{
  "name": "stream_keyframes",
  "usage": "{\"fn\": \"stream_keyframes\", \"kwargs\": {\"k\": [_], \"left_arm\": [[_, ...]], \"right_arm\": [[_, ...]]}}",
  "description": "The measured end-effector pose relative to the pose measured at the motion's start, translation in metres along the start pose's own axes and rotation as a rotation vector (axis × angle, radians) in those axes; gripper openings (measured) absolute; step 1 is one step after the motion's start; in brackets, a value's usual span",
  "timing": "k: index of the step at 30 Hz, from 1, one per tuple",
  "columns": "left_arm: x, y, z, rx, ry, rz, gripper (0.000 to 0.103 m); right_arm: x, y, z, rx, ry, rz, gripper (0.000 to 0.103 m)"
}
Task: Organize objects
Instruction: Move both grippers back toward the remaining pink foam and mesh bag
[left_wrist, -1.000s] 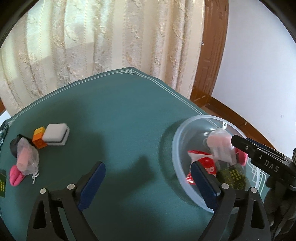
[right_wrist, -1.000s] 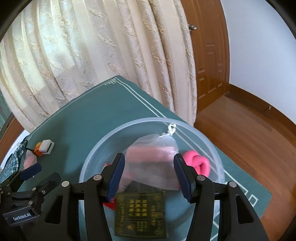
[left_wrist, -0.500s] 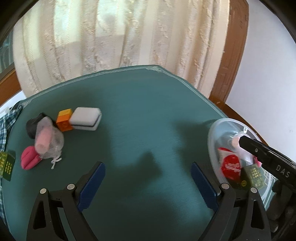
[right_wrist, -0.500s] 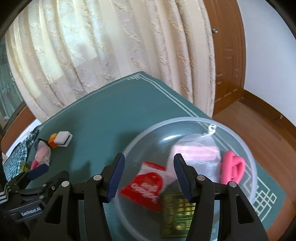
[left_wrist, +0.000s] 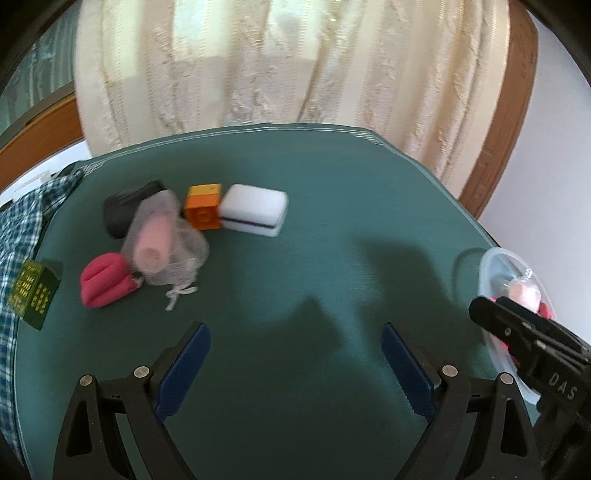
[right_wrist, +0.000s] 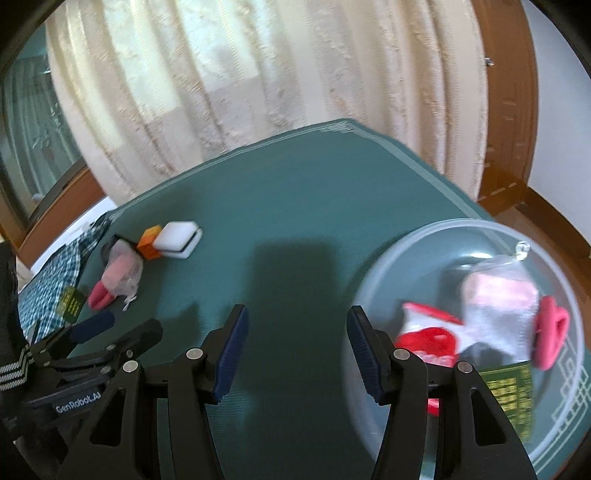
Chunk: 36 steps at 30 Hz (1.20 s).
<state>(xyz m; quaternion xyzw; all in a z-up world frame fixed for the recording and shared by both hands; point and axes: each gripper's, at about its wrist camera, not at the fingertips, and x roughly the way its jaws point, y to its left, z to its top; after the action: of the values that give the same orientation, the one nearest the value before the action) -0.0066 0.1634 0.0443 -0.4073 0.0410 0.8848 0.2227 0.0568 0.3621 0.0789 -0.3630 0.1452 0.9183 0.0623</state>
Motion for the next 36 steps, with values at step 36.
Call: {"fn": "stream_keyframes", "kwargs": {"k": [36], "left_arm": [[0.023,0.150,0.019,-0.160,0.017,0.248,0.096]], "right_arm": [[0.053,0.085,-0.020,-0.144,0.160,0.113,0.057]]}}
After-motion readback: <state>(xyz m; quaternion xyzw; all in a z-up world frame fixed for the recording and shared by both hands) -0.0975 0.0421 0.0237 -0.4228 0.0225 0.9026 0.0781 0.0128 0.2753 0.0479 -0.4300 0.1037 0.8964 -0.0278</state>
